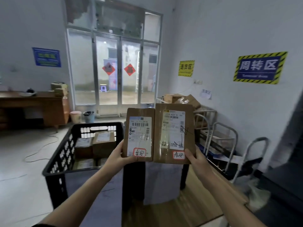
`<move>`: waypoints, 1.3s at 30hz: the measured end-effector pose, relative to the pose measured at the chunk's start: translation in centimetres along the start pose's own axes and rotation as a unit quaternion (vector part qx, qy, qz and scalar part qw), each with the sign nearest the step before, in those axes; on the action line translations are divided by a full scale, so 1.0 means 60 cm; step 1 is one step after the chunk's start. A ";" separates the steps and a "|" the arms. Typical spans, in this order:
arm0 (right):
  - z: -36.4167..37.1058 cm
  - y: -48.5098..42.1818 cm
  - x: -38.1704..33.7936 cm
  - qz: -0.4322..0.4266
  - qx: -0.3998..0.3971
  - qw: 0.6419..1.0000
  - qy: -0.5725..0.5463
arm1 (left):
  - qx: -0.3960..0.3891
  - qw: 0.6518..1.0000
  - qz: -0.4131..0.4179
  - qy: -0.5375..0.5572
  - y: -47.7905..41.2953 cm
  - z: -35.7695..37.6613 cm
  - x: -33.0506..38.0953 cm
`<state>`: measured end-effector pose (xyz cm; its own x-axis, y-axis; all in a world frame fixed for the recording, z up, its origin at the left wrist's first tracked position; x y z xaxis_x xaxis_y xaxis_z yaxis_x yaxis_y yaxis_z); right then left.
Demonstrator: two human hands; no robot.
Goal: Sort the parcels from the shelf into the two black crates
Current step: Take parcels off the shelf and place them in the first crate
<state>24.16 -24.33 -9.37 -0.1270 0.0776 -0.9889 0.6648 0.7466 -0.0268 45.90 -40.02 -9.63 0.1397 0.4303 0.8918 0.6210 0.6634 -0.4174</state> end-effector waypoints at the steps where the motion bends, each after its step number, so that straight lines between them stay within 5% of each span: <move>1: 0.026 -0.008 -0.005 0.002 -0.017 1.000 -0.004 | 0.017 1.000 -0.007 -0.003 0.002 -0.025 -0.006; 22: 0.378 -0.140 -0.027 -0.001 -0.203 0.978 0.050 | 0.247 0.959 -0.110 -0.088 0.036 -0.296 -0.061; 32: 0.449 -0.243 0.046 0.120 -0.223 0.957 0.140 | 0.198 0.943 -0.233 -0.134 -0.020 -0.331 -0.162; 39: 0.474 -0.286 0.105 0.270 -0.270 0.905 0.190 | 0.128 0.910 -0.344 -0.194 -0.050 -0.343 -0.223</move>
<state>32.88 -55.42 -19.29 -0.2029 0.6720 -0.7122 0.2626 0.7380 0.6216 58.06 -60.34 -16.70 -0.5282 0.0104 0.8491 0.2515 0.9570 0.1447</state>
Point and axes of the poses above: each hand's wrist, its own y-axis away from the middle knuckle, its own z-axis out of the palm, x = y × z, the point moved 1 cm from there along -y, towards the middle knuckle, and after that the axes turned 12 degrees about z, right-handed, at the moved point
